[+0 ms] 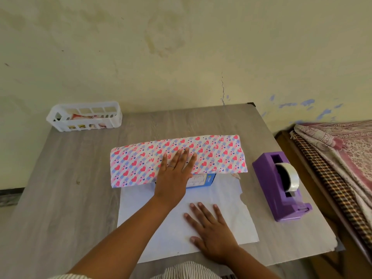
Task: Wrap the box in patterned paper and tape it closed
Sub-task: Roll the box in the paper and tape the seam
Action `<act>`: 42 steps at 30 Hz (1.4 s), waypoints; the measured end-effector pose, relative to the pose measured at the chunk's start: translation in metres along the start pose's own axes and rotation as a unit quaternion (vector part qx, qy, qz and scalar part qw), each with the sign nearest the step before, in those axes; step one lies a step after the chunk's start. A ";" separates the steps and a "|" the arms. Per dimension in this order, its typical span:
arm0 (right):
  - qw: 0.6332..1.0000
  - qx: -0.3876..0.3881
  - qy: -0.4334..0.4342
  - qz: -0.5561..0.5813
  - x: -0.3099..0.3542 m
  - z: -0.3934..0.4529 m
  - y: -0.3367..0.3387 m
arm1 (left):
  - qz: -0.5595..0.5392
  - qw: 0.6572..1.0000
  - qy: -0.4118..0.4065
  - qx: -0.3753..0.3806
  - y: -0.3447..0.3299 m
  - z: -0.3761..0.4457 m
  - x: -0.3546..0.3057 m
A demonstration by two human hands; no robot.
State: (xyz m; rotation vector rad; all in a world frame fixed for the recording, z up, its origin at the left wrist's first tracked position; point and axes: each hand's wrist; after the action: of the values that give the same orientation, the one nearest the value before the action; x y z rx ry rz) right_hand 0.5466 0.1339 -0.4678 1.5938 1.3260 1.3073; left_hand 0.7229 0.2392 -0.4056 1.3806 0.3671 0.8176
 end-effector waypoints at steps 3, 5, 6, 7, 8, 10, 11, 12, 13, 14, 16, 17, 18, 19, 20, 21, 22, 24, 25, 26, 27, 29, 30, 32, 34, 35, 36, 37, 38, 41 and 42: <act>1.000 0.013 0.007 -0.011 -0.002 0.001 -0.001 | -0.013 1.000 -0.001 0.001 -0.002 -0.001 -0.001; 1.000 0.008 0.003 -0.019 -0.001 0.001 0.003 | -0.018 1.000 -0.003 -0.011 -0.001 -0.001 -0.001; 1.000 -0.006 -0.001 -0.015 0.000 0.001 0.007 | -0.022 1.000 -0.004 -0.015 -0.001 -0.001 -0.001; 1.000 -0.017 -0.014 0.016 0.002 0.000 0.013 | -0.025 1.000 -0.006 -0.017 -0.001 -0.001 -0.002; 0.997 -0.037 -0.031 0.054 0.003 -0.002 0.019 | -0.025 1.000 -0.006 -0.016 -0.002 -0.002 -0.002; 0.982 -0.141 -0.072 0.104 0.003 -0.012 0.034 | -0.019 1.000 -0.008 -0.007 -0.001 -0.003 -0.002; 0.966 -0.213 -0.098 0.109 -0.001 -0.018 0.043 | -0.017 1.000 -0.010 -0.007 -0.001 -0.003 -0.001; 0.942 -0.283 -0.134 0.121 -0.008 -0.026 0.049 | -0.020 1.000 -0.012 -0.013 -0.001 -0.003 -0.001; 0.907 -0.353 -0.187 0.131 -0.017 -0.033 0.054 | -0.024 0.999 -0.014 -0.023 -0.002 -0.003 0.000; 0.867 -0.406 -0.248 0.147 -0.026 -0.041 0.063 | -0.028 0.999 -0.015 -0.035 -0.002 -0.003 0.001; 0.763 -0.476 -0.388 0.203 -0.046 -0.057 0.079 | -0.032 0.998 -0.021 -0.053 -0.002 -0.003 0.002; 0.705 -0.492 -0.441 0.259 -0.058 -0.063 0.084 | -0.032 0.998 -0.024 -0.058 -0.002 -0.003 0.001; 0.649 -0.499 -0.474 0.326 -0.068 -0.067 0.090 | -0.031 0.997 -0.025 -0.061 -0.002 -0.003 0.002; 0.600 -0.501 -0.489 0.387 -0.080 -0.069 0.092 | -0.030 0.997 -0.027 -0.065 -0.002 -0.004 0.002; 0.569 -0.496 -0.490 0.435 -0.092 -0.071 0.092 | -0.030 0.997 -0.029 -0.068 -0.002 -0.004 0.002; 0.555 -0.487 -0.487 0.467 -0.100 -0.072 0.091 | -0.029 0.997 -0.031 -0.070 -0.002 -0.004 0.003; 0.552 -0.481 -0.483 0.480 -0.105 -0.072 0.091 | -0.029 0.996 -0.033 -0.071 -0.002 -0.004 0.004; 0.556 -0.488 -0.475 0.477 -0.109 -0.072 0.087 | -0.028 0.996 -0.037 -0.072 -0.001 -0.005 0.009; 0.563 -0.490 -0.468 0.473 -0.108 -0.070 0.086 | -0.026 0.997 -0.040 -0.068 -0.001 -0.005 0.013; 0.570 -0.490 -0.460 0.472 -0.106 -0.067 0.085 | -0.022 0.997 -0.043 -0.064 -0.002 -0.006 0.017; 0.580 -0.487 -0.450 0.472 -0.103 -0.062 0.084 | -0.019 0.997 -0.044 -0.059 -0.002 -0.007 0.024; 0.593 -0.477 -0.432 0.484 -0.095 -0.049 0.085 | -0.015 0.998 -0.038 -0.048 -0.004 -0.010 0.041; 0.601 -0.469 -0.423 0.490 -0.090 -0.040 0.087 | -0.013 0.999 -0.032 -0.043 -0.004 -0.012 0.051; 0.632 -0.439 -0.404 0.494 -0.082 -0.021 0.088 | -0.015 0.999 -0.025 -0.032 -0.005 -0.016 0.066; 0.672 -0.399 -0.384 0.492 -0.076 -0.003 0.094 | -0.021 0.999 -0.031 -0.020 -0.006 -0.019 0.072; 0.686 -0.381 -0.375 0.494 -0.075 0.006 0.097 | -0.021 0.999 -0.032 -0.017 -0.006 -0.019 0.072; 0.691 -0.364 -0.369 0.504 -0.076 0.014 0.102 | -0.020 0.999 -0.030 -0.017 -0.006 -0.018 0.071; 0.687 -0.349 -0.364 0.523 -0.077 0.022 0.107 | -0.020 0.999 -0.026 -0.017 -0.006 -0.018 0.069; 0.672 -0.334 -0.366 0.550 -0.080 0.029 0.113 | -0.020 0.999 -0.020 -0.020 -0.006 -0.018 0.068; 0.598 -0.272 -0.405 0.635 -0.085 0.039 0.131 | -0.011 1.000 -0.009 -0.026 -0.006 -0.017 0.066; 0.588 -0.252 -0.416 0.647 -0.087 0.040 0.137 | -0.009 1.000 -0.007 -0.028 -0.005 -0.016 0.065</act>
State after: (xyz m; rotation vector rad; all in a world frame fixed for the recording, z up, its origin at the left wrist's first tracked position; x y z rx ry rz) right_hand 0.6254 0.0194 -0.3748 2.2236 -0.9936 1.0612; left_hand 0.7581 0.2964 -0.3990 1.3286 0.3438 0.7977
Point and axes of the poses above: each hand's wrist, its own z-axis towards the middle knuckle, its own y-axis out of the back of the hand, x = y × z, and after that the axes turned 9 degrees about z, right-handed
